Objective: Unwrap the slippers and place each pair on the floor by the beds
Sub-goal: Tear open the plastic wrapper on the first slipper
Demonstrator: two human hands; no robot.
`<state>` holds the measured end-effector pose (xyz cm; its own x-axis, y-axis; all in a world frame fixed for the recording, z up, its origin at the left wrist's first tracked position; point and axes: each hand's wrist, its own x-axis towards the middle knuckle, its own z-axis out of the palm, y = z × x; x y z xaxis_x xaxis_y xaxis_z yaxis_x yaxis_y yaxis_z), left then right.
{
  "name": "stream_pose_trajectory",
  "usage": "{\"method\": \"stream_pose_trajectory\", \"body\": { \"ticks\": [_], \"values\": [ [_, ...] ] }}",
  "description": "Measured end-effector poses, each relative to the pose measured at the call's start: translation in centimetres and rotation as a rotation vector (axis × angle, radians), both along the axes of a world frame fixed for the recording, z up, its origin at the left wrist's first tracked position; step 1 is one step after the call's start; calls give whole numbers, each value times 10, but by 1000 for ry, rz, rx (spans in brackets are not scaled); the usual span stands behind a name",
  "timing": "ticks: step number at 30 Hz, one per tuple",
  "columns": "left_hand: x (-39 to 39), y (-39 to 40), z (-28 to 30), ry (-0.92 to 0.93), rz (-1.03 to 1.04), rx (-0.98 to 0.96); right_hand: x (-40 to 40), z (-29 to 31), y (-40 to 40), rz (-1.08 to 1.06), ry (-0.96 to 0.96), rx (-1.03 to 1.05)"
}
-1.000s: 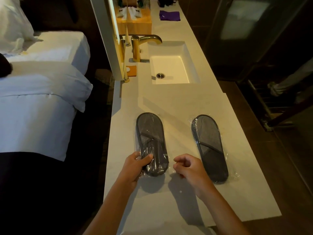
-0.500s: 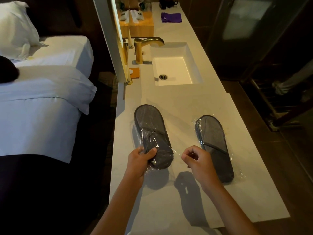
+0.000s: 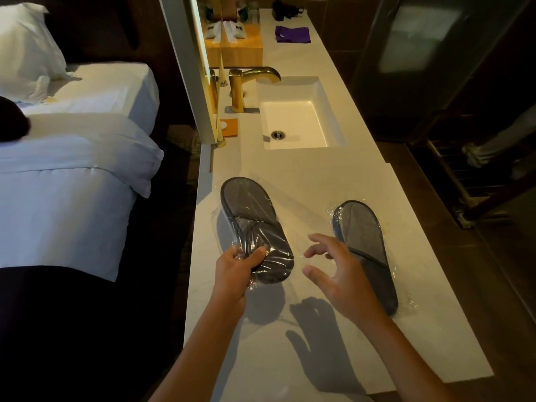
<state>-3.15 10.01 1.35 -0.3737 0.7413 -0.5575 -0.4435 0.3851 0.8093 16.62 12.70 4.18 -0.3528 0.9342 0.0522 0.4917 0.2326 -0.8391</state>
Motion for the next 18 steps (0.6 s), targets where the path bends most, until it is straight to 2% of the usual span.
{"method": "stream_pose_trajectory", "body": {
  "ticks": [4, 6, 12, 18],
  "values": [
    [5, 1, 1, 51, -23, 7, -13, 1, 8, 261, -356, 148],
    [7, 0, 2, 65, -23, 8, -20, -3, 9, 317, -424, 161],
    [-1, -1, 2, -12, 37, -51, -22, -12, 4, 416, -363, 285],
    [-3, -1, -5, -92, 59, -91, -14, -13, -4, 404, -341, 301]
  ]
}}
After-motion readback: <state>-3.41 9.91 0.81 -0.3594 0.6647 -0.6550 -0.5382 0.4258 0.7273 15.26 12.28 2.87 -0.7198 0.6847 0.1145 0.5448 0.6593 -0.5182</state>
